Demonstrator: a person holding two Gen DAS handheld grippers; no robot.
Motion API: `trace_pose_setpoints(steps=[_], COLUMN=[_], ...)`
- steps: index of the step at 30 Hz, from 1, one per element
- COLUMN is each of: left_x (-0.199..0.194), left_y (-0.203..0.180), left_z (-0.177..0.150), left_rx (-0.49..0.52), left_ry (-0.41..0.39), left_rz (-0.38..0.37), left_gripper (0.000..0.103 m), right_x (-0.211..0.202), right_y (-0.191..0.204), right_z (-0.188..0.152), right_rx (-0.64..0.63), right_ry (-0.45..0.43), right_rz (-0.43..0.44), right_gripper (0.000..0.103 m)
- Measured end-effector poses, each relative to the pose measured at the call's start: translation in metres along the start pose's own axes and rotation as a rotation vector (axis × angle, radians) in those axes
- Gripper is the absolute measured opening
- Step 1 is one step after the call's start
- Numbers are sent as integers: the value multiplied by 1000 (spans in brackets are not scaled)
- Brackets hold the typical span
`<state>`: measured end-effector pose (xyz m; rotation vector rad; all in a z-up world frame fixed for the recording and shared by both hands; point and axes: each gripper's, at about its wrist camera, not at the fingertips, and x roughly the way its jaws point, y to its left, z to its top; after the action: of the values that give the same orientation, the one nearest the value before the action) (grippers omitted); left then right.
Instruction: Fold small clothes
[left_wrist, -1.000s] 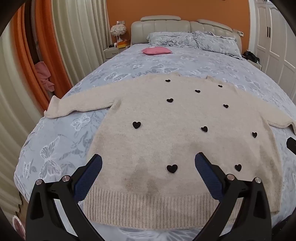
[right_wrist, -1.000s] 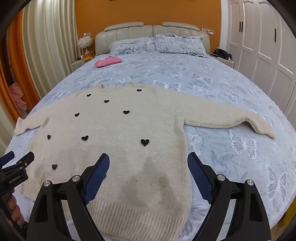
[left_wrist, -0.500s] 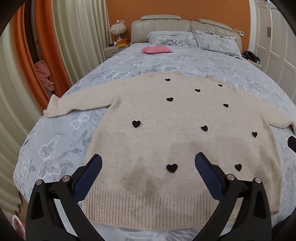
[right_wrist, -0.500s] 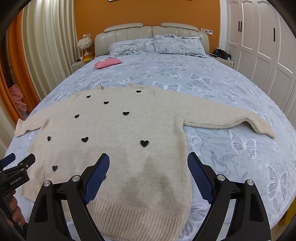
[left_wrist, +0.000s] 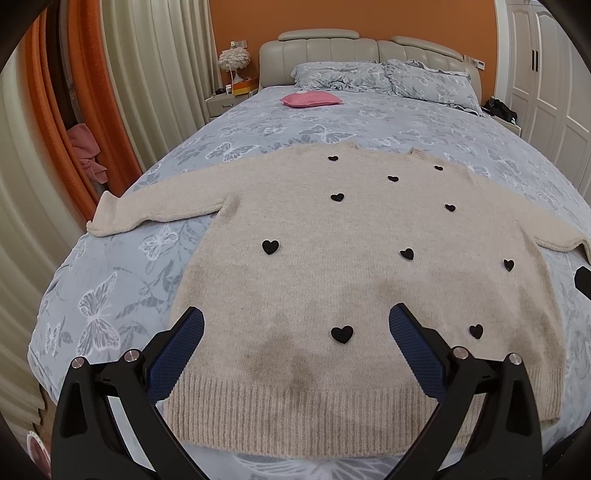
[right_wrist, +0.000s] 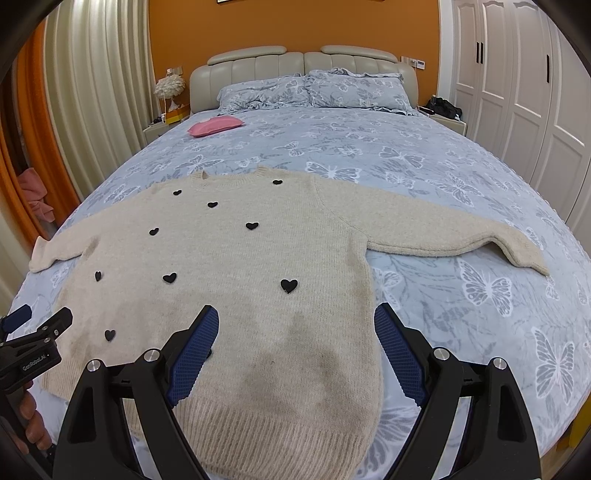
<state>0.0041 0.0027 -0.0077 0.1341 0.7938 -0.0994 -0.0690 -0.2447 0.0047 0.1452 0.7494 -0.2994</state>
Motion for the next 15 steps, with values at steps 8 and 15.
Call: trace_pose_setpoints(steps=[8,15], left_x=[0,1], left_y=[-1,-1], left_z=[0,0], left_rx=[1,2], left_ry=[-1,0], left_rz=[1,2], left_gripper=[98,98], right_x=[-1,-1], right_y=[0,-1], right_z=[0,0], right_rx=[2,2], right_ry=[-3,-1], right_rz=[1,2], right_gripper=[84,84])
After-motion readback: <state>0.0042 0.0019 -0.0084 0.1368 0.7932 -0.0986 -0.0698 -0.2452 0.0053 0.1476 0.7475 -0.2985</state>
